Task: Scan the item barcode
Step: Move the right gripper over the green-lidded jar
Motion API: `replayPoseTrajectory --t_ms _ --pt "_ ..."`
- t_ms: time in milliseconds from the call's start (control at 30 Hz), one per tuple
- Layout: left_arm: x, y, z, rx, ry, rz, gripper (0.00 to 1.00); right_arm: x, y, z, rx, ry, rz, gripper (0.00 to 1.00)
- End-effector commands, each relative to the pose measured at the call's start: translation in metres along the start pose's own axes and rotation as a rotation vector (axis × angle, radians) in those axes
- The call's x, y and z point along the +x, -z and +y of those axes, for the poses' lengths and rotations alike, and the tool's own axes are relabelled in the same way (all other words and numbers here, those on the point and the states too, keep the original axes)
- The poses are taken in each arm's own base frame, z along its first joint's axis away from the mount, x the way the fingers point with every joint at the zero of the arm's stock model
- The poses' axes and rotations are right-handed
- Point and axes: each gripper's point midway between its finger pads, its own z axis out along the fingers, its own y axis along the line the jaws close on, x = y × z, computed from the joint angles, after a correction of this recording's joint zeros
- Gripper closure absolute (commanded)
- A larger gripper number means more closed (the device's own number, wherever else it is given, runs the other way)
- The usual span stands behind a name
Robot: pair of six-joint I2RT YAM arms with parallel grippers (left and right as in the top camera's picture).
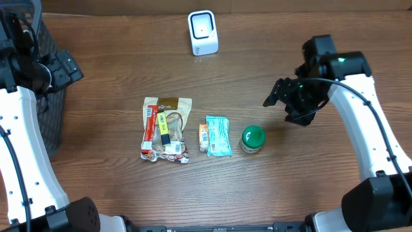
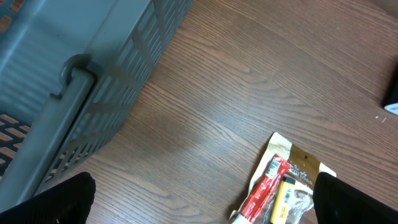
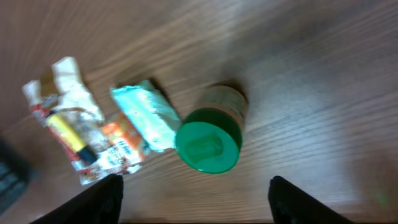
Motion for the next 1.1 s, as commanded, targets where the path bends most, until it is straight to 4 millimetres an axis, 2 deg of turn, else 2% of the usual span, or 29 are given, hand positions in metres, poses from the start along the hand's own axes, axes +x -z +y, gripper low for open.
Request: replayPoseTrajectory --t_ms 0,167,300,400,633,700,833,1067 --pt "-0.004 0.006 0.000 0.008 -0.005 -0.021 0.00 0.009 -0.017 -0.008 0.128 -0.112 -0.054 0.18" --pt "-0.004 0.006 0.000 0.008 -0.005 -0.021 0.00 0.024 -0.045 -0.008 0.232 -0.142 -0.121 0.00" --pt "-0.004 0.006 0.000 0.008 -0.005 -0.021 0.00 0.036 -0.070 -0.003 0.246 -0.134 -0.144 0.00" --pt "-0.004 0.006 0.000 0.008 -0.005 -0.021 0.00 0.037 -0.085 -0.005 0.242 -0.160 -0.166 0.00" --pt "-0.004 0.006 0.000 0.008 -0.005 -0.021 0.00 0.036 -0.101 -0.013 0.246 -0.167 -0.174 0.00" --pt "-0.004 0.006 0.000 0.008 -0.005 -0.021 0.00 0.035 -0.101 -0.013 0.246 -0.166 -0.178 0.04" --pt "-0.004 0.006 0.000 0.008 -0.005 -0.021 0.00 0.034 -0.100 -0.014 0.255 -0.158 -0.187 0.25" --pt "-0.004 0.006 -0.001 0.008 -0.005 -0.021 0.00 0.033 -0.100 -0.016 0.269 -0.127 -0.189 0.30"
